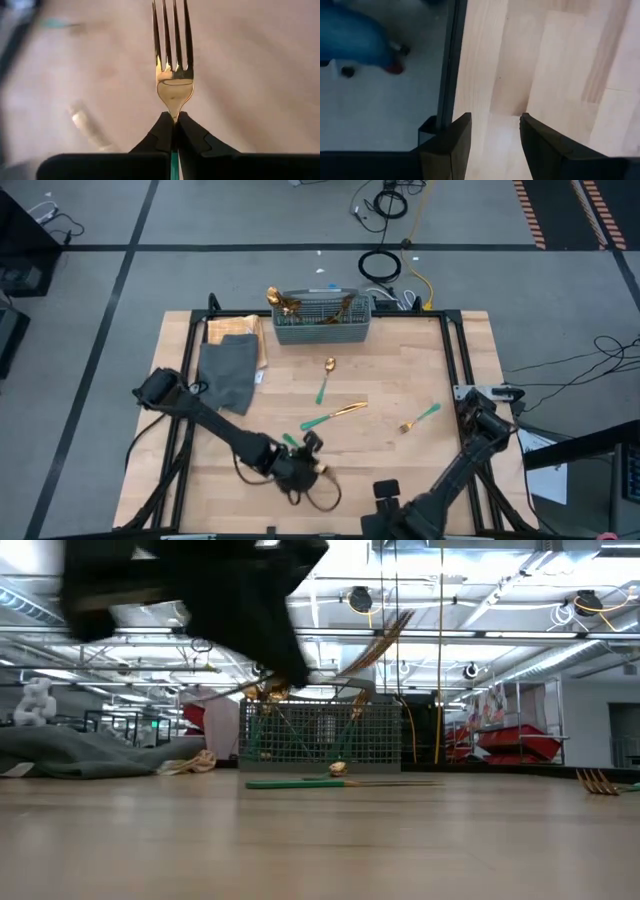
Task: Sort silverware
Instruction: Put the green fork into the silverware basket
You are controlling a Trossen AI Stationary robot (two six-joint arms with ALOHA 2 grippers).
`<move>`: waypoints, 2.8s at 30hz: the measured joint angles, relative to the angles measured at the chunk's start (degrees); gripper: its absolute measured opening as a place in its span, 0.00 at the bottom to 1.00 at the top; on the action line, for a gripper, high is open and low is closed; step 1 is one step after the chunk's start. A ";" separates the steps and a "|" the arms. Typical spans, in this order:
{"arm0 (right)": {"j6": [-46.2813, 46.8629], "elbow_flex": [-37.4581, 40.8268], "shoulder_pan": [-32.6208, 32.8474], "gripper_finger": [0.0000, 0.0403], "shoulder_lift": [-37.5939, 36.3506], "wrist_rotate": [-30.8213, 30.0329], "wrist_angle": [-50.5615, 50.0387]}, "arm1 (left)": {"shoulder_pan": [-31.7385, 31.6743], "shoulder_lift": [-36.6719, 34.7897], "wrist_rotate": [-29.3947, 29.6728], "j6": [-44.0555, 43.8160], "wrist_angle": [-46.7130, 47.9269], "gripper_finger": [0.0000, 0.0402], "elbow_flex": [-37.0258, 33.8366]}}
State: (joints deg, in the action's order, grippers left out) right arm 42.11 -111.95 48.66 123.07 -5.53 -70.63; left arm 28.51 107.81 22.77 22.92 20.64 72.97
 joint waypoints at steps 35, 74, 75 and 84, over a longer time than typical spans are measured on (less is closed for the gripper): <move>32.94 11.94 13.49 0.38 0.00 -33.54 -2.05 | -50.55 -1.70 -24.67 -5.20 -100.45 0.03 -7.82; 35.06 11.88 13.49 0.38 0.00 -33.73 -2.53 | -54.32 13.00 -13.81 -19.25 -92.65 0.03 -4.90; 35.04 11.88 13.49 0.38 0.00 -33.73 -2.49 | -54.27 13.00 -13.45 -19.18 -92.78 0.03 -4.90; 35.04 11.88 13.49 0.38 0.00 -33.66 -1.63 | -54.25 13.00 -10.59 -20.32 -92.29 0.03 -4.90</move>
State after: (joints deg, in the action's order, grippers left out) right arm 77.14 -100.07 62.15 123.07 -39.20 -72.26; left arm -25.74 120.81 12.18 2.59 -71.65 68.07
